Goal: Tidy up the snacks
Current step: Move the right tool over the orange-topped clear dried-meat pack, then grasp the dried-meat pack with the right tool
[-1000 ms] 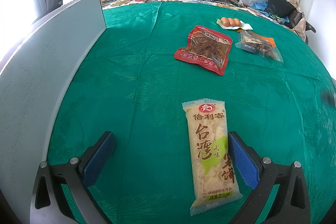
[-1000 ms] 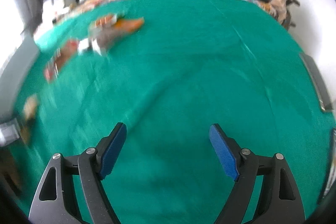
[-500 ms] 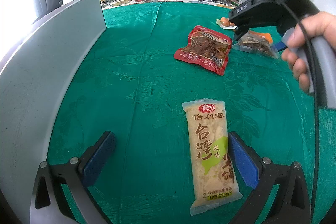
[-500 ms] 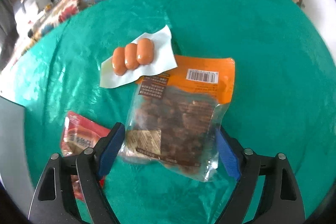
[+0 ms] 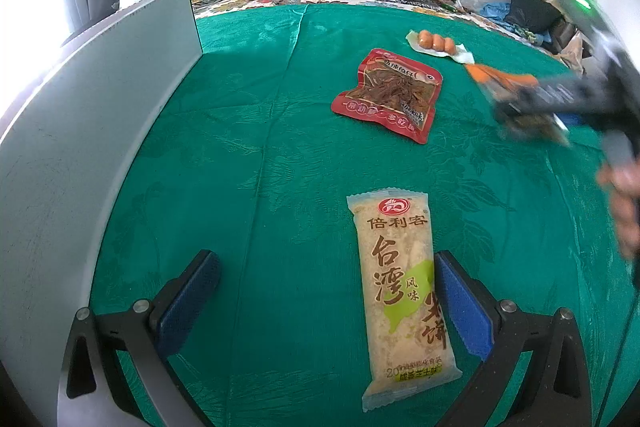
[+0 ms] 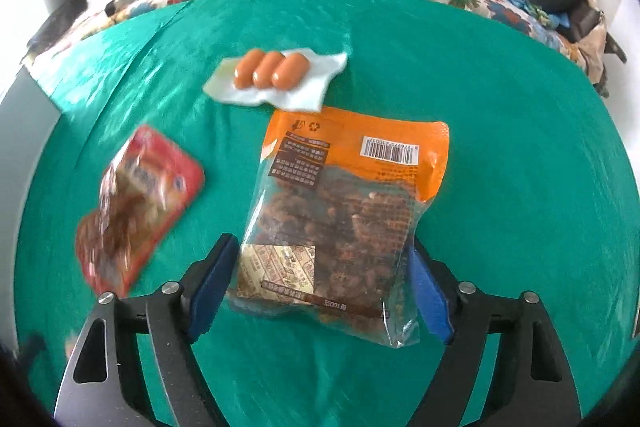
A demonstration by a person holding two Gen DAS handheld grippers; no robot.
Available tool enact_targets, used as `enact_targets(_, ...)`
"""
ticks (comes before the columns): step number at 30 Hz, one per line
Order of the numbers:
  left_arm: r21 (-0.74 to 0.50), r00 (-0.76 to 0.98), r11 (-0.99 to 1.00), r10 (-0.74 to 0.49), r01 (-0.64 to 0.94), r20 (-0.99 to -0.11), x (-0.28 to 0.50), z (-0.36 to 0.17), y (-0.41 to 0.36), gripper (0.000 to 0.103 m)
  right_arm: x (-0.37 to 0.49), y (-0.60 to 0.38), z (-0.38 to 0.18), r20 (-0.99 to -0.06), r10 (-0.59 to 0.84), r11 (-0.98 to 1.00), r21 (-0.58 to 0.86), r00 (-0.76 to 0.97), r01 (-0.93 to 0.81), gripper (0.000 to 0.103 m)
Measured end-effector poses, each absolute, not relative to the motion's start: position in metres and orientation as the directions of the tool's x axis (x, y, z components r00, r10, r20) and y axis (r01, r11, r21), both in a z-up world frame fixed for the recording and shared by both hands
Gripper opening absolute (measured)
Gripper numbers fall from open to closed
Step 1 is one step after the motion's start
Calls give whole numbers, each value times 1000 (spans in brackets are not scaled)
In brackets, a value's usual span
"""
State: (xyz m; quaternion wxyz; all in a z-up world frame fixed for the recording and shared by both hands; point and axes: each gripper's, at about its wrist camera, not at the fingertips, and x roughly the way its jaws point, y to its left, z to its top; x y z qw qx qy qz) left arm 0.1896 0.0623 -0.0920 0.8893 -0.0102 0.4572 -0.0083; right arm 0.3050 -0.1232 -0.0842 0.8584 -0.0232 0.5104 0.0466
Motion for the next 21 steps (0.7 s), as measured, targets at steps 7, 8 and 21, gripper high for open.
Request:
enact_targets(7, -26, 582, 1000, -24, 6, -813, 190, -92, 63, 103, 223, -174, -82, -865, 92, 989, 22, 493, -147, 82)
enact_targets(8, -26, 582, 1000, -24, 6, -813, 190, -92, 63, 103, 211, -181, -81, -862, 97, 989, 26, 498, -148, 82)
enact_targets(21, -26, 583, 1000, -25, 6, -812, 190, -92, 63, 103, 125, -196, -94, -784, 64, 993, -12, 617, -119, 91)
